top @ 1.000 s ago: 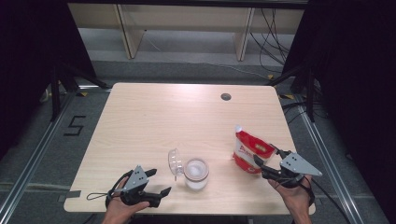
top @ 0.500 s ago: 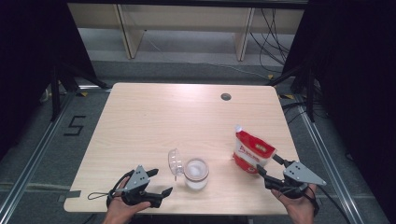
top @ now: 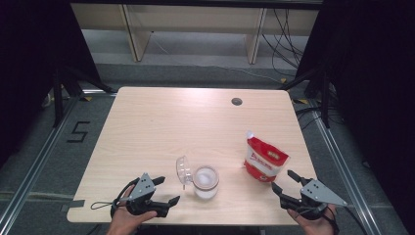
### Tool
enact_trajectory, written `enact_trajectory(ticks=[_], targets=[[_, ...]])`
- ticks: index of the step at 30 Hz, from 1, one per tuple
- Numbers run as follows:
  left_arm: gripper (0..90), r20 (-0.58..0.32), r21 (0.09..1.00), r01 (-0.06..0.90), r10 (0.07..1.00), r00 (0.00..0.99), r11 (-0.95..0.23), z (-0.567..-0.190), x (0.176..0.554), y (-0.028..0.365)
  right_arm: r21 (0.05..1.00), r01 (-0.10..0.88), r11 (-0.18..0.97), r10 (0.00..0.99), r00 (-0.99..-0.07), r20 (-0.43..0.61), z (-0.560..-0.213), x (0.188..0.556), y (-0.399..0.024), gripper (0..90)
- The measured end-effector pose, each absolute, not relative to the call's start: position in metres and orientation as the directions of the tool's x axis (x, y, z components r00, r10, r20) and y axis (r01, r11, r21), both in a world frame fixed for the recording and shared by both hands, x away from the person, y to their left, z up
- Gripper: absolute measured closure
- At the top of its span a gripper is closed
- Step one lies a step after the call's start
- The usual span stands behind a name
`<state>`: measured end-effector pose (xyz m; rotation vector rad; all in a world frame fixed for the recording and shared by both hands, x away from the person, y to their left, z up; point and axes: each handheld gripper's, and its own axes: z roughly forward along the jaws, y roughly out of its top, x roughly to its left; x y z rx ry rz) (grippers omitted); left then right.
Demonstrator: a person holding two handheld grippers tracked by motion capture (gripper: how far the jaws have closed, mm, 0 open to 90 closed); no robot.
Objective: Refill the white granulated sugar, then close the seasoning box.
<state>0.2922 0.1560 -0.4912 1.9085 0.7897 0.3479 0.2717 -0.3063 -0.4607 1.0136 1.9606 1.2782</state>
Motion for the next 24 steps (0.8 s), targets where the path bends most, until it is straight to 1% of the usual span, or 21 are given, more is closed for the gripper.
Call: enact_trajectory(ticks=[2,3,5,7,8,9,10,12,13,14,15,16,17,18,19,21,22,23,24], targets=[[16.7,-0.107,0.885,0.374,0.662,0.742,-0.276,-0.491,0.292,0.156,0.928,0.257,0.270,0.838,-0.538,-0.095,-0.461,0.269,-0.307,30.7],[16.7,-0.102,0.884,0.373,0.662,0.743,-0.282,-0.491,0.292,0.156,0.925,0.278,0.257,0.842,-0.535,-0.073,-0.462,0.266,-0.305,30.4],[16.7,-0.097,0.884,0.369,0.660,0.745,-0.287,-0.491,0.292,0.157,0.919,0.284,0.272,0.834,-0.547,-0.077,-0.462,0.263,-0.304,30.1],[16.7,-0.092,0.885,0.365,0.659,0.747,-0.290,-0.491,0.292,0.157,0.918,0.287,0.275,0.838,-0.540,-0.082,-0.463,0.260,-0.301,28.9],[16.7,-0.091,0.885,0.364,0.659,0.747,-0.290,-0.491,0.292,0.157,0.915,0.288,0.282,0.828,-0.555,-0.081,-0.464,0.260,-0.301,28.5],[16.7,-0.081,0.884,0.359,0.659,0.748,-0.298,-0.491,0.292,0.158,0.911,0.310,0.271,0.831,-0.553,-0.059,-0.464,0.257,-0.300,28.0],[16.7,-0.075,0.885,0.353,0.656,0.751,-0.302,-0.491,0.293,0.158,0.913,0.309,0.268,0.833,-0.550,-0.058,-0.465,0.257,-0.299,26.3],[16.7,-0.065,0.882,0.350,0.655,0.753,-0.315,-0.490,0.293,0.159,0.912,0.286,0.295,0.828,-0.553,-0.094,-0.466,0.257,-0.299,23.8],[16.6,-0.066,0.883,0.350,0.655,0.752,-0.313,-0.490,0.293,0.159,0.905,0.318,0.281,0.826,-0.561,-0.059,-0.466,0.255,-0.297,23.5],[16.6,-0.064,0.883,0.349,0.655,0.753,-0.315,-0.490,0.293,0.159,0.903,0.325,0.282,0.825,-0.562,-0.056,-0.467,0.254,-0.296,23.3],[16.7,-0.064,0.883,0.349,0.655,0.753,-0.315,-0.490,0.293,0.159,0.898,0.352,0.264,0.838,-0.545,-0.033,-0.466,0.250,-0.293,23.3],[16.6,-0.063,0.883,0.348,0.655,0.753,-0.316,-0.490,0.293,0.159,0.903,0.316,0.290,0.827,-0.558,-0.070,-0.467,0.252,-0.295,23.3],[16.6,-0.064,0.883,0.348,0.654,0.754,-0.315,-0.490,0.293,0.159,0.898,0.319,0.304,0.817,-0.572,-0.074,-0.467,0.252,-0.294,23.4],[16.6,-0.069,0.883,0.352,0.655,0.752,-0.312,-0.490,0.293,0.159,0.896,0.326,0.302,0.822,-0.565,-0.072,-0.468,0.251,-0.294,23.5],[16.6,-0.091,0.883,0.370,0.667,0.740,-0.289,-0.491,0.292,0.158,0.894,0.333,0.301,0.823,-0.564,-0.068,-0.468,0.250,-0.293,23.5],[16.6,-0.086,0.890,0.353,0.652,0.753,-0.290,-0.491,0.294,0.158,0.889,0.336,0.311,0.824,-0.561,-0.077,-0.470,0.250,-0.291,23.5],[16.6,-0.095,0.884,0.368,0.659,0.746,-0.289,-0.490,0.293,0.158,0.889,0.301,0.345,0.804,-0.584,-0.114,-0.472,0.253,-0.292,23.5],[16.6,-0.111,0.879,0.384,0.661,0.742,-0.284,-0.491,0.292,0.158,0.884,0.329,0.331,0.805,-0.588,-0.083,-0.473,0.252,-0.291,23.7],[16.6,-0.111,0.880,0.382,0.660,0.743,-0.282,-0.491,0.292,0.157,0.879,0.321,0.352,0.796,-0.597,-0.101,-0.473,0.253,-0.291,24.2]])
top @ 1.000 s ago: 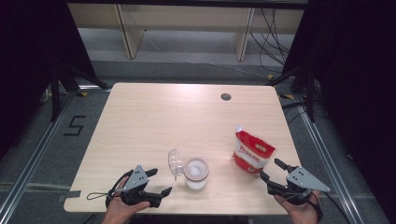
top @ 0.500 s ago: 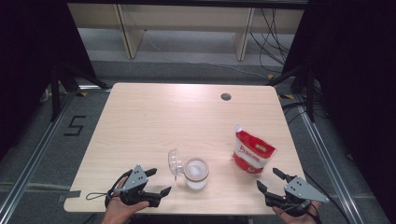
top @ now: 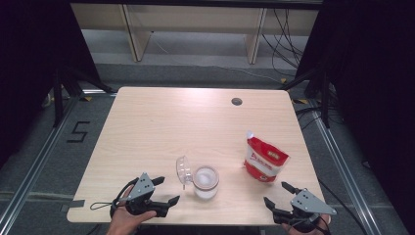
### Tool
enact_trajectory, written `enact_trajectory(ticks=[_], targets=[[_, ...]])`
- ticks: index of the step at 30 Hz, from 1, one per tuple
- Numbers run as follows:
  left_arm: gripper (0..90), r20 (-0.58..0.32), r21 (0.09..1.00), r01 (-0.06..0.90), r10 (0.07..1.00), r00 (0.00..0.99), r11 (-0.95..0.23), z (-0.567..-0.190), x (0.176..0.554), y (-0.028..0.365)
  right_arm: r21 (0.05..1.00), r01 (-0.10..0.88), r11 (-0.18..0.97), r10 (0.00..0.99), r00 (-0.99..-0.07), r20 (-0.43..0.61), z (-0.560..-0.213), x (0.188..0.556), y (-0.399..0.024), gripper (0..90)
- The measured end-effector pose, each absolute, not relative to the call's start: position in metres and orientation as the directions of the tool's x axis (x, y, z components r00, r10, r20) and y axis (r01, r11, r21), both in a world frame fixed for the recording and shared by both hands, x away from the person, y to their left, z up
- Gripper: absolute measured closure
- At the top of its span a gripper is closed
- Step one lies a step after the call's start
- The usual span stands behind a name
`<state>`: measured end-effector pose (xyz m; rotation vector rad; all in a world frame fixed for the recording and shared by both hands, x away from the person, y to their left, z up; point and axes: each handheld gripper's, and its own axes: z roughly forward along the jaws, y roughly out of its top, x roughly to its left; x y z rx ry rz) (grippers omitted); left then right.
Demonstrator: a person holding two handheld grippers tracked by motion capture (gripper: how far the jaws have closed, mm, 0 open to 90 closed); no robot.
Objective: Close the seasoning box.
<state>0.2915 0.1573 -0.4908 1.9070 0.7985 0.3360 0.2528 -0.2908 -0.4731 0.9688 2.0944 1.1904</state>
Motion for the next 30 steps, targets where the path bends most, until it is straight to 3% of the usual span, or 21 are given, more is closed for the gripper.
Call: enact_trajectory(ticks=[5,9,13,18,21,30], targets=[[17.6,-0.120,0.879,0.390,0.665,0.737,-0.274,-0.490,0.292,0.159,0.883,0.286,0.372,0.795,-0.589,-0.145,-0.472,0.253,-0.290,26.2],[26.0,-0.122,0.875,0.400,0.674,0.728,-0.273,-0.489,0.291,0.160,0.890,0.321,0.323,0.811,-0.579,-0.086,-0.471,0.251,-0.290,27.3],[44.8,-0.100,0.880,0.380,0.671,0.735,-0.285,-0.488,0.289,0.163,0.892,0.291,0.346,0.805,-0.580,-0.123,-0.472,0.253,-0.291,27.4],[75.1,-0.061,0.894,0.343,0.680,0.731,-0.289,-0.483,0.284,0.167,0.889,0.299,0.346,0.796,-0.596,-0.108,-0.471,0.252,-0.288,28.6],[89.0,-0.086,0.901,0.348,0.677,0.731,-0.260,-0.481,0.283,0.166,0.889,0.294,0.350,0.800,-0.589,-0.120,-0.470,0.251,-0.288,28.7],[89.6,-0.092,0.899,0.348,0.659,0.746,-0.268,-0.473,0.286,0.162,0.886,0.299,0.354,0.789,-0.604,-0.112,-0.472,0.252,-0.286,29.5]])
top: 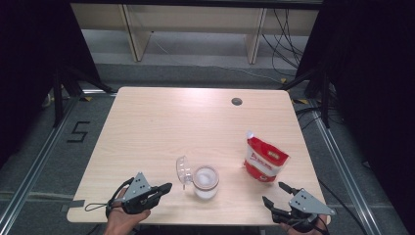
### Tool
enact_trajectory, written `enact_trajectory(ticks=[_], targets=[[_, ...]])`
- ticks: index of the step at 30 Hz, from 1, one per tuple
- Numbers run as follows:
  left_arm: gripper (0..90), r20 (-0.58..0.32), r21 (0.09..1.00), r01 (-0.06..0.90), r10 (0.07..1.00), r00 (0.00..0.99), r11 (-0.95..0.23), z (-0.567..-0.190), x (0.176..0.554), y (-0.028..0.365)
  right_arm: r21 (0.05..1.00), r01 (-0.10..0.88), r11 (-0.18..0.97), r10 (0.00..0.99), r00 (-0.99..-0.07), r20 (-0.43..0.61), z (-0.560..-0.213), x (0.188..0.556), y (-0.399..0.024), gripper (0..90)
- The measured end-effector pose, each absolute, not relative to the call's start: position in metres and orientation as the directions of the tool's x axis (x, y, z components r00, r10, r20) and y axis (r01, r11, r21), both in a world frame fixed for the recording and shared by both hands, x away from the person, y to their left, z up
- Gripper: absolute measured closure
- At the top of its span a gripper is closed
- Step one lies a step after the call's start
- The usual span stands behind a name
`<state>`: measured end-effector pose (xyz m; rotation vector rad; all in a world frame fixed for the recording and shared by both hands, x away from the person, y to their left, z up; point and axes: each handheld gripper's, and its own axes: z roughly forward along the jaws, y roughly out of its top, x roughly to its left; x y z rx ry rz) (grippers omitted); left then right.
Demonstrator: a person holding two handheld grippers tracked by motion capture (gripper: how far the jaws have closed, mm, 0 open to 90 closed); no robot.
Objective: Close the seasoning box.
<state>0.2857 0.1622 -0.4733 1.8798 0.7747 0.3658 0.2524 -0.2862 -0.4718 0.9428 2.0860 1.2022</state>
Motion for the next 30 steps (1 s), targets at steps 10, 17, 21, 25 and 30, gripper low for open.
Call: enact_trajectory(ticks=[10,17,21,25,30], targets=[[89.6,-0.080,0.897,0.338,0.648,0.758,-0.284,-0.464,0.292,0.159,0.885,0.293,0.362,0.795,-0.593,-0.129,-0.471,0.253,-0.288,29.8],[89.6,-0.064,0.902,0.317,0.634,0.770,-0.294,-0.457,0.298,0.155,0.881,0.315,0.353,0.794,-0.598,-0.105,-0.472,0.253,-0.287,29.8],[89.6,-0.037,0.900,0.298,0.624,0.781,-0.319,-0.454,0.297,0.152,0.883,0.310,0.352,0.790,-0.604,-0.103,-0.473,0.254,-0.286,29.8],[89.5,-0.050,0.903,0.301,0.621,0.782,-0.306,-0.451,0.299,0.149,0.881,0.306,0.360,0.792,-0.599,-0.115,-0.472,0.254,-0.286,29.8],[89.5,-0.039,0.902,0.291,0.612,0.790,-0.319,-0.449,0.301,0.146,0.882,0.304,0.359,0.791,-0.601,-0.115,-0.472,0.254,-0.286,29.8]])
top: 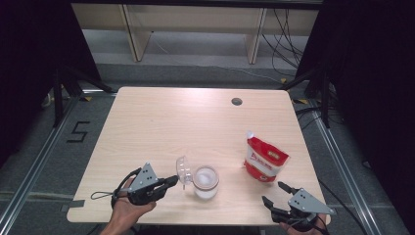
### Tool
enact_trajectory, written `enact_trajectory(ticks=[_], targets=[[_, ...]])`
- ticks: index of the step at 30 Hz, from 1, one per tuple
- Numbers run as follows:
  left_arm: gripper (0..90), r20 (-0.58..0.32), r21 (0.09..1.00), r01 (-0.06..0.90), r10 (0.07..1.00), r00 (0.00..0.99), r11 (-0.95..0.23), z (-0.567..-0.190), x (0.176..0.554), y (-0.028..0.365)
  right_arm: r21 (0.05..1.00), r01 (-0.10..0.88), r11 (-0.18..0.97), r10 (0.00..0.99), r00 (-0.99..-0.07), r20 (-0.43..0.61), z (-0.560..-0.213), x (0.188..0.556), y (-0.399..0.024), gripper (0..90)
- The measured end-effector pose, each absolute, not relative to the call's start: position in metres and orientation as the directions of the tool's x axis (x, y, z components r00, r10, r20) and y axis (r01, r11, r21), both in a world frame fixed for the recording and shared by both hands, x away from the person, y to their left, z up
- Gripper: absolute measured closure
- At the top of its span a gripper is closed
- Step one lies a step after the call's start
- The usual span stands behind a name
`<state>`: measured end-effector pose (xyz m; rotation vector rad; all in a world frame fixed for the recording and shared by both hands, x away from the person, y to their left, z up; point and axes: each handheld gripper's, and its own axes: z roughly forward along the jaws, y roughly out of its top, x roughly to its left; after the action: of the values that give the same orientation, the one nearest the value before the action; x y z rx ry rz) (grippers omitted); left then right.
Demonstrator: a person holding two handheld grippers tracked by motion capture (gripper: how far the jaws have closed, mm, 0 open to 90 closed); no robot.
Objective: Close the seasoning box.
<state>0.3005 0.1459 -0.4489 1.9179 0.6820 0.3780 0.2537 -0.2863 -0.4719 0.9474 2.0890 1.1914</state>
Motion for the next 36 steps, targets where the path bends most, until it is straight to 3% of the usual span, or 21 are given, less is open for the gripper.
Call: enact_trajectory(ticks=[34,36], targets=[[89.5,-0.049,0.905,0.282,0.581,0.812,-0.317,-0.438,0.303,0.127,0.881,0.309,0.357,0.787,-0.608,-0.106,-0.472,0.254,-0.284,29.7],[89.5,-0.017,0.906,0.250,0.561,0.828,-0.342,-0.437,0.305,0.125,0.882,0.302,0.361,0.789,-0.603,-0.117,-0.472,0.254,-0.284,29.7]])
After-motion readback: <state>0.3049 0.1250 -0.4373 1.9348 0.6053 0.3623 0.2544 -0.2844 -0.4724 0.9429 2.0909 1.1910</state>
